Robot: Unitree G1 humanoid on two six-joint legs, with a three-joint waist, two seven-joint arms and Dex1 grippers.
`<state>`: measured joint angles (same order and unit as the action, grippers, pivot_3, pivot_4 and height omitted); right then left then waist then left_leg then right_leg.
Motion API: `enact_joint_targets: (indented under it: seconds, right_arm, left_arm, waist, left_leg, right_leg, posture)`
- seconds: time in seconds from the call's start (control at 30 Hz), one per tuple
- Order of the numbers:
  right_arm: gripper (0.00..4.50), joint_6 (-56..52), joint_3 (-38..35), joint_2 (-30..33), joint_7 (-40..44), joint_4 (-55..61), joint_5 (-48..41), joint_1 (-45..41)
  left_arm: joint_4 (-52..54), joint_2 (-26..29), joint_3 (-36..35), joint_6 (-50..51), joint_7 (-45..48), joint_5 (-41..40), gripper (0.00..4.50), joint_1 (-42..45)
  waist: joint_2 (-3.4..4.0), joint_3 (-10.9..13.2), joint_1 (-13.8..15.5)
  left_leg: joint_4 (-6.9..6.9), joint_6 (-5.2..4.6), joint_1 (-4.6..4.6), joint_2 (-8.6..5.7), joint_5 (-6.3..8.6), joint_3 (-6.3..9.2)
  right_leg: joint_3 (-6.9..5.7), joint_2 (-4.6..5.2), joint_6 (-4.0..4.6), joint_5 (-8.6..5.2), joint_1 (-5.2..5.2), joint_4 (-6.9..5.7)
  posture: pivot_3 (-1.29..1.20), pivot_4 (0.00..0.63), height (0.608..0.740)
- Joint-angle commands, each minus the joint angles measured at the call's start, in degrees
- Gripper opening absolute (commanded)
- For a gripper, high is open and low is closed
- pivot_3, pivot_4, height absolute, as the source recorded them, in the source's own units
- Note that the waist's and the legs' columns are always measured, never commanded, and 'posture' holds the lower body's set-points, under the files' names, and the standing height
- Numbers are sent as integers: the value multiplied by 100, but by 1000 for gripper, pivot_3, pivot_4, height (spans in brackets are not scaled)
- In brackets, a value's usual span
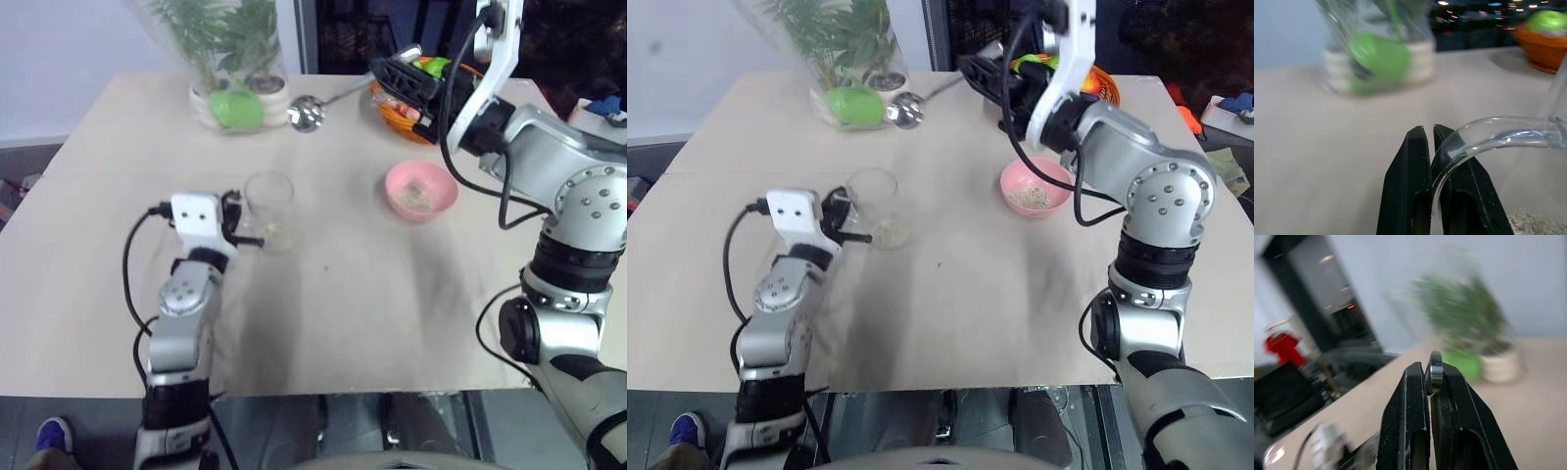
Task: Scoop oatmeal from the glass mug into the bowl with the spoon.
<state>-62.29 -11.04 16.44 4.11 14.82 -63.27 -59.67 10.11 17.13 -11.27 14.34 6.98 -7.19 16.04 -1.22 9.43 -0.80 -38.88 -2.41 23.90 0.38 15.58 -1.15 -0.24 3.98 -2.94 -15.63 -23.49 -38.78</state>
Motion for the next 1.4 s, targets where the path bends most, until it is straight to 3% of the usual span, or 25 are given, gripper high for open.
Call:
enact_joint_targets:
  seconds: [0.03,0.43,0.67,0.8,0.9,1.0,1.17,1.4]
  right_arm:
    - [0,48,275,179,270,257,147,-195]
    - [0,713,1238,182,1116,-509,1578,-109]
    - [0,1273,2275,345,1813,-556,2793,-176]
    - [0,1977,3096,540,2142,-744,3921,-179]
    - [0,2233,3276,436,2322,-901,4265,-98]
    - [0,1962,3011,149,2470,-1008,4030,-32]
    - [0,1038,1749,-435,2226,-1597,3177,-222]
    - [0,217,253,-508,1626,-2507,2701,-698]
  left_arm:
    - [-135,154,-6,-89,-218,318,62,431]
    - [-494,59,268,-406,-296,665,62,1087]
    - [-971,57,480,-768,-468,1050,62,1536]
    - [-1292,67,603,-1134,-505,1242,62,1800]
    - [-1527,79,722,-1391,-529,1387,62,1911]
    - [-1666,109,795,-1600,-535,1491,62,1945]
    - [-2194,127,912,-2004,-540,1629,62,2105]
    - [-3333,29,1078,-2427,-512,1733,62,2718]
  waist:
    - [-1,0,0]
    - [-1,1,-5]
    - [-2,1,9]
    - [-2,1,8]
    - [-3,1,4]
    - [-3,1,-5]
    - [-3,1,13]
    - [-3,1,35]
  left_leg:
    - [0,2,0,-1,-1,0]
    - [0,22,9,-2,-13,0]
    - [0,23,12,-3,-13,0]
    - [0,23,12,-5,-13,0]
    - [0,24,12,-6,-14,0]
    - [0,24,13,-6,-14,0]
    - [-1,25,14,-5,-15,1]
    - [-7,25,27,-10,-15,7]
  right_leg:
    - [1,0,0,0,0,1]
    - [1,2,0,0,-9,2]
    - [0,4,-1,0,-12,2]
    - [0,4,-1,0,-12,5]
    - [-1,3,-1,0,-13,4]
    - [0,3,-1,0,-14,3]
    - [-2,4,-1,0,-14,-1]
    - [-11,5,-1,1,-19,-4]
  posture:
    - [0,150,740]
    - [0,150,740]
    - [0,150,740]
    - [0,150,740]
    - [0,150,740]
    - [0,150,740]
    - [0,150,740]
    - [0,150,740]
